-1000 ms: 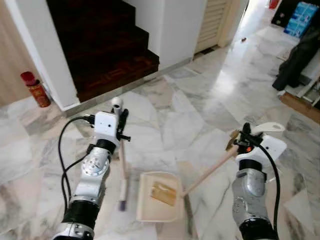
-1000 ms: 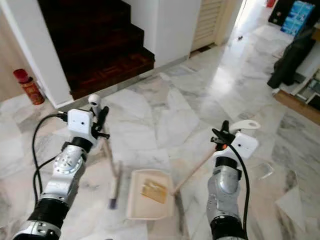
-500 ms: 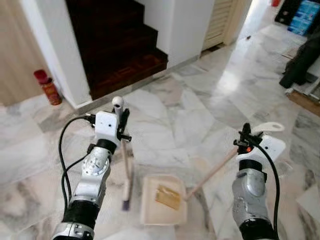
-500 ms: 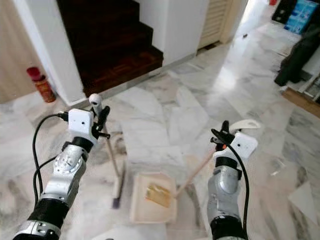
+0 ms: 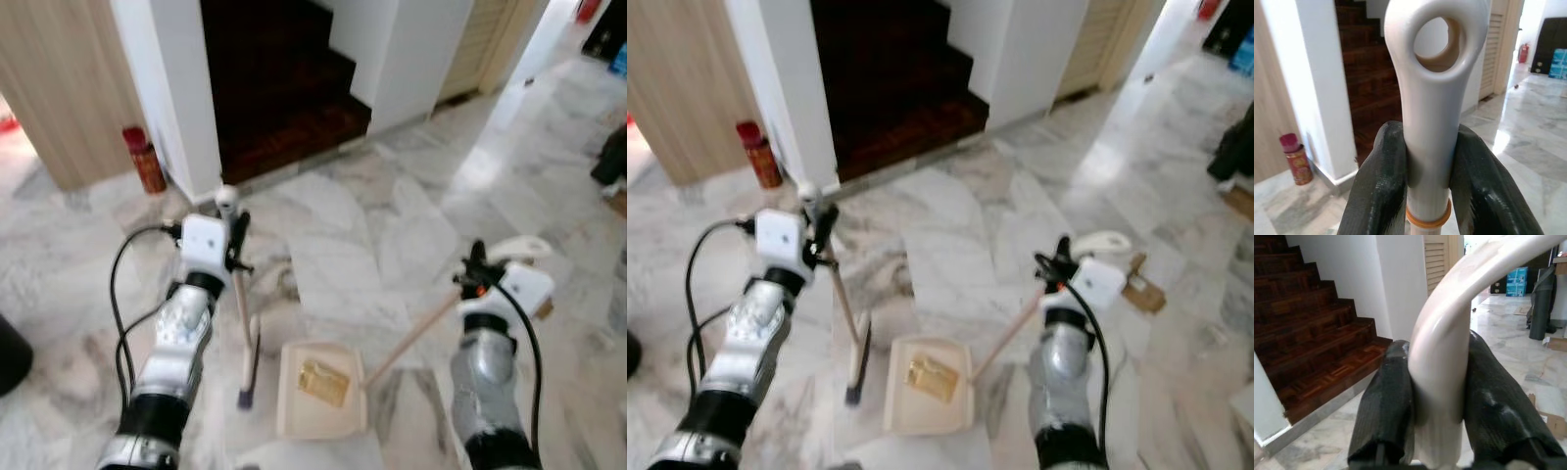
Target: Sweep floor
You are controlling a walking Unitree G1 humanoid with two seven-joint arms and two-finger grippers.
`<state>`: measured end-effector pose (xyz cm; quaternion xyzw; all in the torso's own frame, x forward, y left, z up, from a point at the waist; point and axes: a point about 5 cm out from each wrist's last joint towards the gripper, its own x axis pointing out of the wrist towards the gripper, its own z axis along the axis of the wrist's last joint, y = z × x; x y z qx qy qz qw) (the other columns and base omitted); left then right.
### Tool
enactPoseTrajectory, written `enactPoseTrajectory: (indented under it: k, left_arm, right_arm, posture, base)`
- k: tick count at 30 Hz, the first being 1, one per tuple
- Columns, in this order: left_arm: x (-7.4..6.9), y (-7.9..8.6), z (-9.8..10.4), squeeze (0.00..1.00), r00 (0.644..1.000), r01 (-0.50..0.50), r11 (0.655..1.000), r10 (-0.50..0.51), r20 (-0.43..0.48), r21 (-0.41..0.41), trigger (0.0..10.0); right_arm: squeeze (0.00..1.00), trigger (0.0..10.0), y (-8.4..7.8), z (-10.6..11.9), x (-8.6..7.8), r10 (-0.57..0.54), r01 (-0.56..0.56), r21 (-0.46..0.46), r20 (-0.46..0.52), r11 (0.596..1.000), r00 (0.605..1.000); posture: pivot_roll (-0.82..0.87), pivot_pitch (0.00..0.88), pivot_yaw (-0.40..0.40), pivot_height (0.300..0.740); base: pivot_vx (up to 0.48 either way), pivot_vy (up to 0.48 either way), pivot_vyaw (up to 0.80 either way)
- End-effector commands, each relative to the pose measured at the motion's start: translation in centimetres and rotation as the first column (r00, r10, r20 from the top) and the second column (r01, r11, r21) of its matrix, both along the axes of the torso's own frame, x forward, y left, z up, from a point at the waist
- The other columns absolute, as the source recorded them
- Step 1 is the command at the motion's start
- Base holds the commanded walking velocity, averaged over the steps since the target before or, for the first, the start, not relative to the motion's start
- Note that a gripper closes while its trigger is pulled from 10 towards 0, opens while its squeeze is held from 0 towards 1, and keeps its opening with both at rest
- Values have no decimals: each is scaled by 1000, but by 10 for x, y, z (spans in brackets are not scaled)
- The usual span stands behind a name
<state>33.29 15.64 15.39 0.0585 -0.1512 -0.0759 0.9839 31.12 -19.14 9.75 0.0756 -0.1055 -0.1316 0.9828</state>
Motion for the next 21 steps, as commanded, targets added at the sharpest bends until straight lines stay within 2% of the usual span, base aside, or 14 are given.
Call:
enactPoseTrajectory:
  k: [1,4,21]
  left_arm:
    - [0,-3,11,0,999,9,1000,-10,50,18,10000]
    - [0,-2,11,0,999,6,1000,-7,49,21,10000]
    - [0,-2,12,0,999,10,1000,-11,46,22,10000]
  right_arm:
    - [0,10000,-3,9,1,-16,15,15,46,1000,999]
    - [0,10000,-3,9,1,-18,17,26,47,1000,999]
    - [0,10000,-3,8,1,-23,21,36,42,999,999]
  posture:
    - [191,86,-71,740]
    - [194,88,-72,740]
    - [196,92,-69,740]
  base:
    - [0,319,800]
    - [0,317,565]
    - [0,317,0]
